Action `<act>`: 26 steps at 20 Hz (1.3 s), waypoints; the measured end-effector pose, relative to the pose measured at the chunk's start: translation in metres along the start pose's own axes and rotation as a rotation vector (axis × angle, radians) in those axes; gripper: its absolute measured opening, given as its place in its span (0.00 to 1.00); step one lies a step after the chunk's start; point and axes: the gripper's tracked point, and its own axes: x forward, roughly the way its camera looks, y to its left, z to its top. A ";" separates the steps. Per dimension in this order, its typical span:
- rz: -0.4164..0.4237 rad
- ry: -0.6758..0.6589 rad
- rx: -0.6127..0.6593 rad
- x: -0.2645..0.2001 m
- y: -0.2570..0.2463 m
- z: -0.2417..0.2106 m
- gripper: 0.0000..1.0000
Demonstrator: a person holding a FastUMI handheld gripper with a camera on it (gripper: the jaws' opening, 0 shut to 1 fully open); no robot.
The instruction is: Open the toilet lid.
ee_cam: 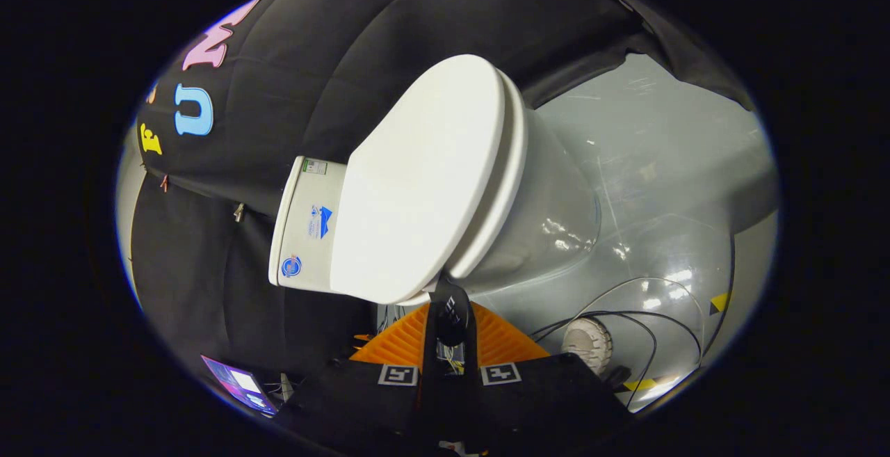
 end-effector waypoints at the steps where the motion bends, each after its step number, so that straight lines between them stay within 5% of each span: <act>1: -0.011 -0.004 -0.001 -0.002 0.001 0.001 0.18; 7: 0.008 -0.024 -0.040 -0.016 0.026 0.007 0.18; 19: -0.018 -0.108 -0.538 -0.074 0.201 0.018 0.18; 26: -0.131 -0.102 -0.763 -0.070 0.283 0.009 0.18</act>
